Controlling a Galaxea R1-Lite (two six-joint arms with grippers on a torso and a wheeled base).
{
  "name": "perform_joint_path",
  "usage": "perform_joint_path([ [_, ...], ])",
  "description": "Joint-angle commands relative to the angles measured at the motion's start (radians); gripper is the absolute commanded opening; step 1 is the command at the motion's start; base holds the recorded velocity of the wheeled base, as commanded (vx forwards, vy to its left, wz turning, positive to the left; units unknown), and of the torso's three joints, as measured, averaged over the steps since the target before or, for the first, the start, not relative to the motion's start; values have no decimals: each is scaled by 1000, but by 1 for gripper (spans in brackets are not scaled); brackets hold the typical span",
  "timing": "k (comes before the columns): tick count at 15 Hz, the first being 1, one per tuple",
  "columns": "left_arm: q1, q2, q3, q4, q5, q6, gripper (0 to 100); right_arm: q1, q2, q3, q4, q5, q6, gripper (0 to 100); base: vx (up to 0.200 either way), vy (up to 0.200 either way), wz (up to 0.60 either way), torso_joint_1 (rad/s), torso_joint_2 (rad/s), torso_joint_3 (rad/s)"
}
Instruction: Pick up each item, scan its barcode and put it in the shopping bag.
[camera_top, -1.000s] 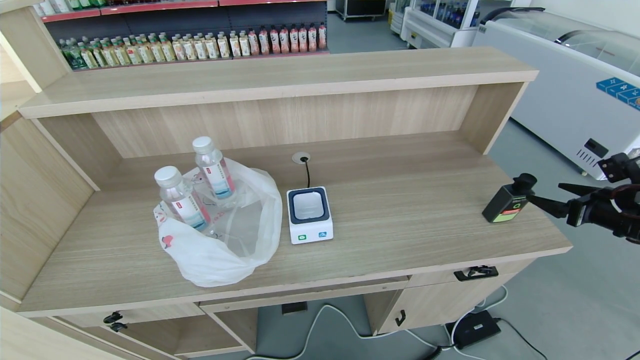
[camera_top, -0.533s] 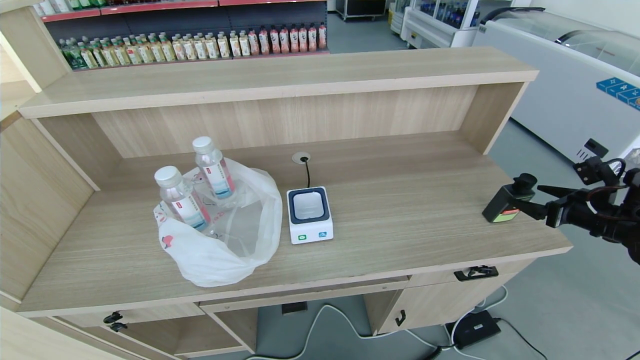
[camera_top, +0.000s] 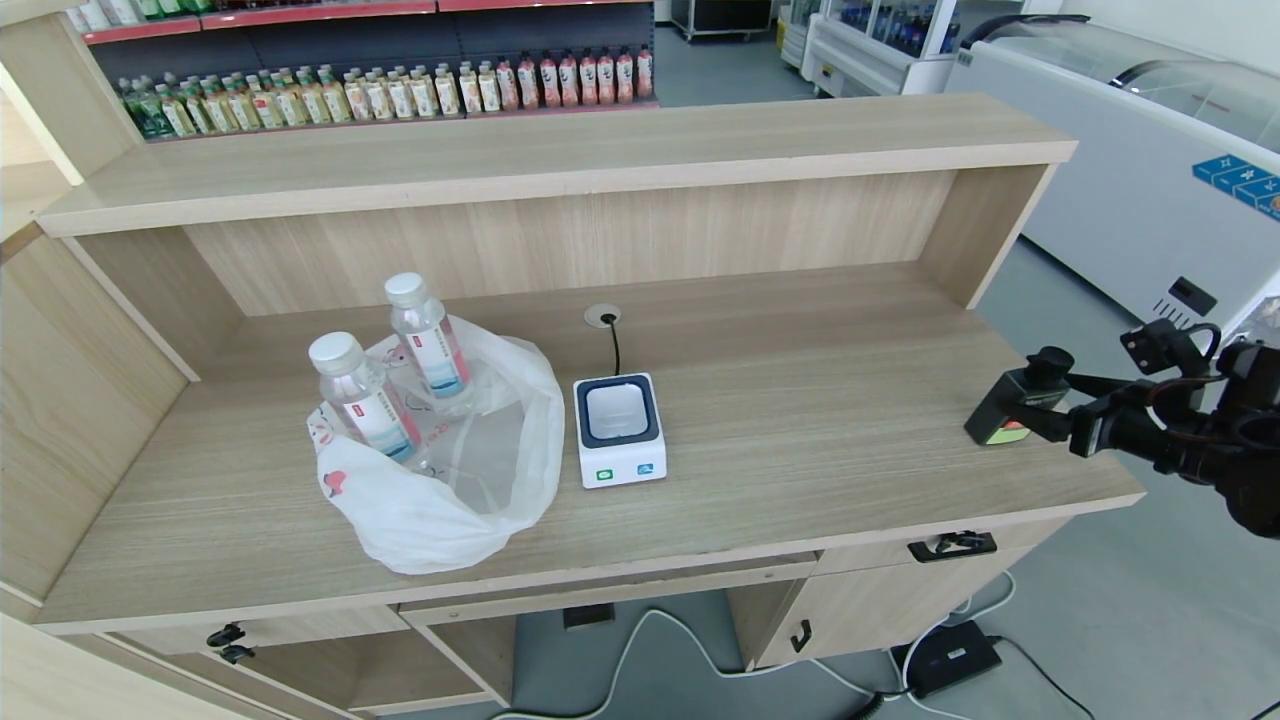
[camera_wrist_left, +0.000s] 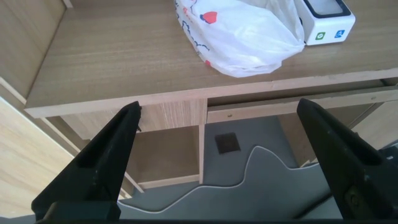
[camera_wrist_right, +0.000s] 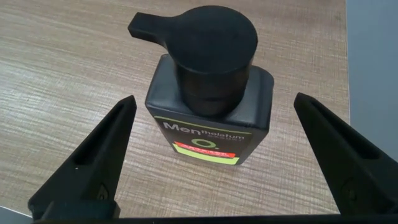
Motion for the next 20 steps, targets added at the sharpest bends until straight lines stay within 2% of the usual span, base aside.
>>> perform_joint_path([
  [1,0,0,0,0,0,0,100,6,18,-8,-1,0,-1,100,0,0,0,0,0,0],
  [4,0,0,0,0,0,0,100,14,27,-15,-7,0,-1,100,0,0,0,0,0,0],
  [5,0,0,0,0,0,0,100,15,31,-18,-8,0,-1,0,0,0,0,0,0,0],
  [11,0,0,0,0,0,0,100,23,45,-23,-10,0,-1,0,0,0,0,0,0,0],
  [16,0,0,0,0,0,0,100,26,18,-24,-30,-38,-2,0,0,0,0,0,0,0],
  [18,0,0,0,0,0,0,100,61,-50,-24,-77,-38,-2,0,0,0,0,0,0,0],
  [20,0,0,0,0,0,0,100,135,-151,-26,-143,-37,10,0,0,0,0,0,0,0],
])
